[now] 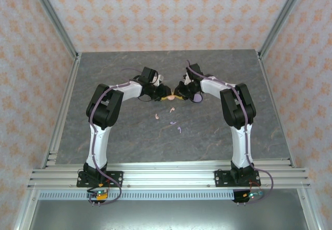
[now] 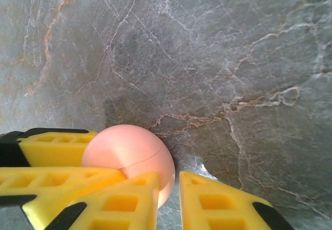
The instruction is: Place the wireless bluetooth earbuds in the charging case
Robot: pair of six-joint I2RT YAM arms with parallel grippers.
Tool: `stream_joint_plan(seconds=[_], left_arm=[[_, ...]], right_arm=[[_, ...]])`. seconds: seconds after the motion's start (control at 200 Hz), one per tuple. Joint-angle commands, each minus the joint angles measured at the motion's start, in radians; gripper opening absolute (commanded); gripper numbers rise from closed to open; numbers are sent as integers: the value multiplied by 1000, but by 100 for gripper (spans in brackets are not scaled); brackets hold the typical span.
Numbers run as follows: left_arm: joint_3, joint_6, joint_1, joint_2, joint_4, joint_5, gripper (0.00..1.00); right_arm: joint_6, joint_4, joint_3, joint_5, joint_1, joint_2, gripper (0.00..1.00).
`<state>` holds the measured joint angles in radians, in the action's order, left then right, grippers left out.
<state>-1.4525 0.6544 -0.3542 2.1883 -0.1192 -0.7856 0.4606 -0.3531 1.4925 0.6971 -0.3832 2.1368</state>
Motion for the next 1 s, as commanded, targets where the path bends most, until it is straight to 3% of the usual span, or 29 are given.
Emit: stream_joint_plan(seconds=[0.0,0.41,0.571,0.731,0.996], left_arm=[[-13,-1,-9,18,0,3,20],[26,-103,-3,-147,-97,54,16],[45,-177,1,-254,-132,23,16],[79,-212,10,-379,-99,-82,15],[78,-340,20,-503,-145,-211,13]], right_arm=[[0,-31,29,2,1,20,19],[-26,6,-87,-23,42,-188,31],[-69,58,-171,65,82,-312,36],[-95,127,-236,204,114,-431,41],[-136,215,-269,426,119,-582,59]])
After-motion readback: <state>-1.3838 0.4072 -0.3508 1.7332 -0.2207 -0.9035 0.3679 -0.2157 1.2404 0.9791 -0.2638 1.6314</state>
